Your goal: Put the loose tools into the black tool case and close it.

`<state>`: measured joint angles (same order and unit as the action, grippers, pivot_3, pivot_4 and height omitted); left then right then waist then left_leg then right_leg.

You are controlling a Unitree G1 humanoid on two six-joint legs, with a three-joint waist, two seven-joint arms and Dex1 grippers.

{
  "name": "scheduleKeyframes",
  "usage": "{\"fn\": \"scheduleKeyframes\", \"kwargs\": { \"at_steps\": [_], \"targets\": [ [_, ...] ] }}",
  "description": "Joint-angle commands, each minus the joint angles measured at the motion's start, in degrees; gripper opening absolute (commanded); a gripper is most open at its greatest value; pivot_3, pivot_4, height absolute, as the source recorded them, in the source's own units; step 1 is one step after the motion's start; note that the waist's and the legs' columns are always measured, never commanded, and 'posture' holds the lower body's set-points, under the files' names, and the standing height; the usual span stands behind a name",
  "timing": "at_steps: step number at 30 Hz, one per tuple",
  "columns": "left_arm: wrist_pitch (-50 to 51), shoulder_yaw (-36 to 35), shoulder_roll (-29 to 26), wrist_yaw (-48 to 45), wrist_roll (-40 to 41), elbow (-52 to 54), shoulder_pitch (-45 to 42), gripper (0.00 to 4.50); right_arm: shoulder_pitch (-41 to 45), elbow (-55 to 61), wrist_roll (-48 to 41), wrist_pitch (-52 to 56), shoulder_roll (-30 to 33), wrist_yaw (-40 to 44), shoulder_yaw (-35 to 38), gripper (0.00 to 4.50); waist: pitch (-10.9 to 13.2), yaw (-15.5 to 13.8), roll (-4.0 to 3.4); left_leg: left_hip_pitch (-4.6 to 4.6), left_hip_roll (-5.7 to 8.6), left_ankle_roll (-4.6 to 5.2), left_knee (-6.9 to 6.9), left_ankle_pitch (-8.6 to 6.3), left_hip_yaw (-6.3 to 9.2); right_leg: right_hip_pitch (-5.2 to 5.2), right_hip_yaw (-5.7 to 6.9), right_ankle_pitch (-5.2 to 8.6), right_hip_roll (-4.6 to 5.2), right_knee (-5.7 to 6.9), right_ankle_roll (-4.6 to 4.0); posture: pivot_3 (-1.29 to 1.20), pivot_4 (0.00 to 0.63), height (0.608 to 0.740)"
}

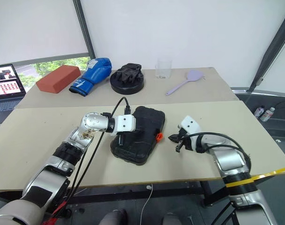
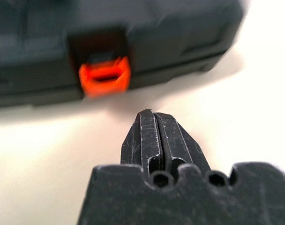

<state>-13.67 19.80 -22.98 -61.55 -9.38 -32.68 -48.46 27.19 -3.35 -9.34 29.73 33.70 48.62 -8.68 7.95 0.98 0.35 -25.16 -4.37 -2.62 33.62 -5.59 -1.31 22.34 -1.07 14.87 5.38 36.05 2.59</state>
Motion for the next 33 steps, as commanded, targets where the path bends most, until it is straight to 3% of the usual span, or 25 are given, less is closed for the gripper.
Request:
{"fn": "scheduleKeyframes", "kwargs": {
  "at_steps": [1,10,16,29,30,32,33],
  "targets": [
    [1.0,3.1,-0.6,0.1,-3.4,-6.2,3.7,0.0,2.8,1.5,0.3,-1.7,-2.0,-0.7,-0.3,0.08,0.0,-0.1,0.0,0.0,0.0,0.0,0.0,0.0,0.0,0.0,0.0,0.0,0.0,0.0,0.0,0.0,0.15,0.735],
    [-0.2,3.5,-0.4,0.9,-4.0,-8.6,3.3,0.0,6.1,7.7,-3.1,4.3,-6.0,-0.6,0.2,0.08,-0.1,0.3,-0.13,0.0,-0.02,-0.01,-0.03,-0.01,0.0,0.06,0.01,0.0,-0.01,0.02,0.0,0.0,0.15,0.735],
    [1.0,2.8,0.2,0.9,-3.2,-9.5,3.3,0.0,4.3,6.0,-0.9,4.0,-6.6,-1.0,-0.8,0.08,-0.3,0.4,-0.37,0.03,-0.03,-0.02,-0.05,-0.01,0.01,0.07,0.01,0.0,0.0,0.01,-0.01,0.0,0.15,0.735],
    [5.2,-0.9,-2.5,-0.1,0.2,-6.9,5.0,0.0,0.4,8.1,-2.3,4.0,-1.4,0.6,3.0,0.08,-0.4,0.5,-0.37,0.03,0.0,-0.04,-0.22,-0.02,0.01,0.12,0.03,0.0,0.06,-0.08,-0.01,0.0,0.15,0.735],
    [8.1,-2.8,-3.6,-1.2,2.4,-5.0,5.6,0.28,0.5,9.0,-4.1,5.2,-0.2,1.7,4.6,0.03,-0.3,0.6,-0.36,0.03,-0.01,-0.04,-0.25,-0.02,0.0,0.15,0.03,0.0,0.06,-0.08,-0.01,0.0,0.15,0.735],
    [14.9,-7.1,-6.5,-4.0,7.7,0.2,7.1,0.74,0.5,11.2,-8.8,7.5,2.8,5.6,8.2,0.6,-0.3,1.2,-0.23,0.01,0.0,-0.03,-0.38,-0.02,0.0,0.28,0.02,0.0,0.06,-0.07,-0.02,0.0,0.15,0.735],
    [18.2,-9.4,-8.5,-5.3,10.3,3.2,8.0,1.2,0.3,12.2,-11.2,7.8,4.8,8.4,9.9,0.85,-0.2,1.5,-0.09,-0.02,-0.01,-0.03,-0.46,-0.02,0.0,0.31,0.02,0.0,0.05,-0.04,-0.03,0.0,0.15,0.735]
  ]
}}
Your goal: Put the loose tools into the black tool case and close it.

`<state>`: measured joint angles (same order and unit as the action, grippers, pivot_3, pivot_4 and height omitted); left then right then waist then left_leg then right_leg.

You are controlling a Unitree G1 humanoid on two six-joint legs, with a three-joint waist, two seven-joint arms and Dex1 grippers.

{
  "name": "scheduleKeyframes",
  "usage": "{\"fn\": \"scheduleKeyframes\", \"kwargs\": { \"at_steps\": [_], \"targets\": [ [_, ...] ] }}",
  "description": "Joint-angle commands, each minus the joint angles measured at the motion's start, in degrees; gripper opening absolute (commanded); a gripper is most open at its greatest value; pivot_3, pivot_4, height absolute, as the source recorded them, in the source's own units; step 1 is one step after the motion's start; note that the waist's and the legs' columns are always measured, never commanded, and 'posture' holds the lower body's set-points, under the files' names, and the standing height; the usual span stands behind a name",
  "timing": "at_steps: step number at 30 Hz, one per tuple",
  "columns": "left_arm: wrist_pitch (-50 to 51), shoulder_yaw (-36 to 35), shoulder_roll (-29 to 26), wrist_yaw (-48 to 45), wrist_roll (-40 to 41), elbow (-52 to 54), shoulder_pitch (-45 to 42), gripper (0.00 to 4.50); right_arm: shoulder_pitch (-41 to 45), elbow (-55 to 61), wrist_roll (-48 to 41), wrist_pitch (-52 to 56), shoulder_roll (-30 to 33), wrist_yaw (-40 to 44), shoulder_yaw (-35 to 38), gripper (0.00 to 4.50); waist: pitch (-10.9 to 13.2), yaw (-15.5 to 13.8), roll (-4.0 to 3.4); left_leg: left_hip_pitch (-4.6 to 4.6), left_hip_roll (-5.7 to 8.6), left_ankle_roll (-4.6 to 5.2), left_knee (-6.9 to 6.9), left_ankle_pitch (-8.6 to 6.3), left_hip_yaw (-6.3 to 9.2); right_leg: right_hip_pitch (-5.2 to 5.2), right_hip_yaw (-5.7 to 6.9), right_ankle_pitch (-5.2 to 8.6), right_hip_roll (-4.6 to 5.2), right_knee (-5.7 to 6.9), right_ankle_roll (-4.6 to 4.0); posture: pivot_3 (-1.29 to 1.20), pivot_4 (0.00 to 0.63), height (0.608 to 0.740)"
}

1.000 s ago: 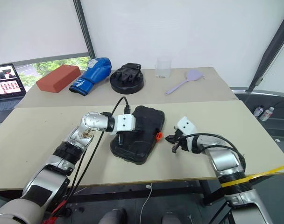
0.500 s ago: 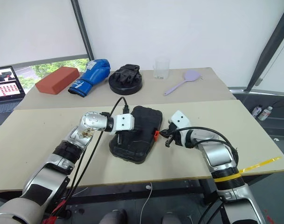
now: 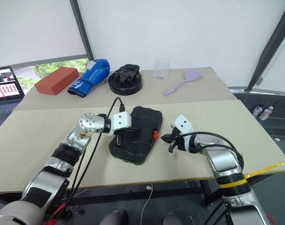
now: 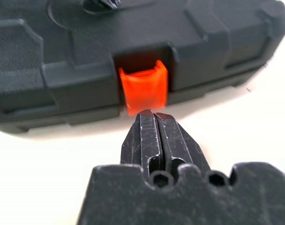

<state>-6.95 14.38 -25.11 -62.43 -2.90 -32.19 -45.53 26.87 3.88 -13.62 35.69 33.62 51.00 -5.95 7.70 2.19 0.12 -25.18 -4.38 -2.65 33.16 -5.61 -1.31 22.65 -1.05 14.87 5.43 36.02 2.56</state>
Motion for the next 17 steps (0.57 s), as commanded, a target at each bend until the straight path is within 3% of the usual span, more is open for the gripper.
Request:
{"fn": "scheduleKeyframes", "kwargs": {
  "at_steps": [1,9,11,14,17],
  "targets": [
    [13.9,-5.9,-8.3,-5.4,5.9,5.4,6.0,1.48,0.5,5.6,-8.9,2.2,6.8,8.4,8.6,1.15,0.2,0.4,0.27,0.0,-0.01,0.0,-0.11,0.0,0.0,-0.03,0.0,0.0,-0.03,0.0,-0.03,0.0,0.15,0.735],
    [48.7,-28.9,-30.1,-13.7,32.7,31.5,15.4,4.46,5.3,-5.4,-16.8,3.0,26.1,27.7,15.8,3.97,1.7,0.1,1.33,-0.86,-0.14,0.32,-0.43,0.2,0.01,0.97,-0.05,0.25,-0.2,0.16,-0.22,0.0,0.15,0.735],
    [50.7,-32.2,-33.3,-13.9,34.2,34.8,20.2,4.5,6.6,-8.5,-17.0,1.5,28.3,31.7,15.1,4.46,1.8,-0.1,1.35,-1.56,-0.09,0.32,-0.36,0.2,0.0,1.54,-0.07,-0.04,-0.17,0.12,-0.1,0.0,0.15,0.735],
    [49.8,-35.8,-35.5,-13.1,34.3,37.6,27.5,4.5,9.8,-12.5,-16.8,-0.8,28.3,35.5,13.4,4.46,1.9,-0.6,1.24,-1.58,0.0,0.24,-0.28,-0.06,-0.05,1.52,-0.1,0.04,-0.08,0.05,-0.09,0.0,0.15,0.735],
    [50.2,-36.5,-35.4,-11.8,35.5,39.0,29.1,4.5,12.6,-16.0,-16.2,-2.0,27.4,37.0,12.4,4.46,2.1,-1.0,1.28,-1.59,-0.07,0.24,-0.27,-0.08,-0.06,1.63,-0.08,0.12,-0.16,0.14,-0.17,0.0,0.15,0.735]
  ]
}}
